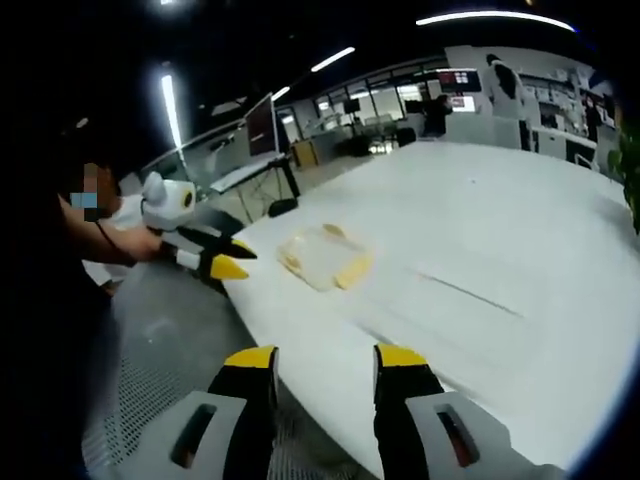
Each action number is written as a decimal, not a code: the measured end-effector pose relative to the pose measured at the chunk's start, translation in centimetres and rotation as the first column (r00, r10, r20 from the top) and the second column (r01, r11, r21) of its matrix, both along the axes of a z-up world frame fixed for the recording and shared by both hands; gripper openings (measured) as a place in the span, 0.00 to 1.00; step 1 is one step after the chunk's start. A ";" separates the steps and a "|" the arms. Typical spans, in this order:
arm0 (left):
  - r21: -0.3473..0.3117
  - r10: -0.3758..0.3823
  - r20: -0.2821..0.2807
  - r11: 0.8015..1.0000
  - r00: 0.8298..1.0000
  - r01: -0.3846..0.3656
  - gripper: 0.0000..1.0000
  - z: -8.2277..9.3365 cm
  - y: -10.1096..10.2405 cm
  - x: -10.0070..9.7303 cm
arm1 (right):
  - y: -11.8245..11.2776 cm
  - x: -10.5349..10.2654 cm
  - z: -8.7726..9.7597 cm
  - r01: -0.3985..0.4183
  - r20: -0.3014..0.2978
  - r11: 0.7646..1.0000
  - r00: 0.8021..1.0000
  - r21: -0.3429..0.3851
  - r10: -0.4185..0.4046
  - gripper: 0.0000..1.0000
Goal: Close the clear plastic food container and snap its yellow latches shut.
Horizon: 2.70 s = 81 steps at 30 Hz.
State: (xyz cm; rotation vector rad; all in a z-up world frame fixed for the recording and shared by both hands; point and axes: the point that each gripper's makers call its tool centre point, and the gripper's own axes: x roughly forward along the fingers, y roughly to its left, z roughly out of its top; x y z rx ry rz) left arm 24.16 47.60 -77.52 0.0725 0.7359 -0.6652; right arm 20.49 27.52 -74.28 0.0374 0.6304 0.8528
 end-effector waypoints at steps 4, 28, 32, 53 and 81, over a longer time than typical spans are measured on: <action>-0.045 0.014 0.036 0.999 0.999 -0.012 0.39 1.1 0.1 1.5 | -0.2 0.5 1.0 0.018 0.014 1.000 1.000 0.018 -0.019 0.37; -0.136 -0.034 0.054 0.990 0.998 0.041 0.39 3.9 -2.2 1.7 | 1.2 2.3 3.8 0.038 0.075 0.997 0.996 0.065 -0.042 0.41; -0.152 -0.041 0.051 0.987 0.998 0.048 0.40 4.1 -1.9 1.6 | 1.3 2.8 4.5 0.049 0.086 0.996 0.995 0.079 -0.056 0.41; -0.140 -0.098 0.053 0.985 0.994 0.105 0.41 4.1 0.8 2.5 | 5.9 4.3 5.4 -0.006 0.116 0.999 0.993 0.043 0.001 0.42; -0.102 -0.220 0.044 0.969 0.974 0.224 0.41 2.7 4.6 5.2 | 9.5 6.7 3.7 0.004 0.109 1.000 0.994 -0.031 0.000 0.43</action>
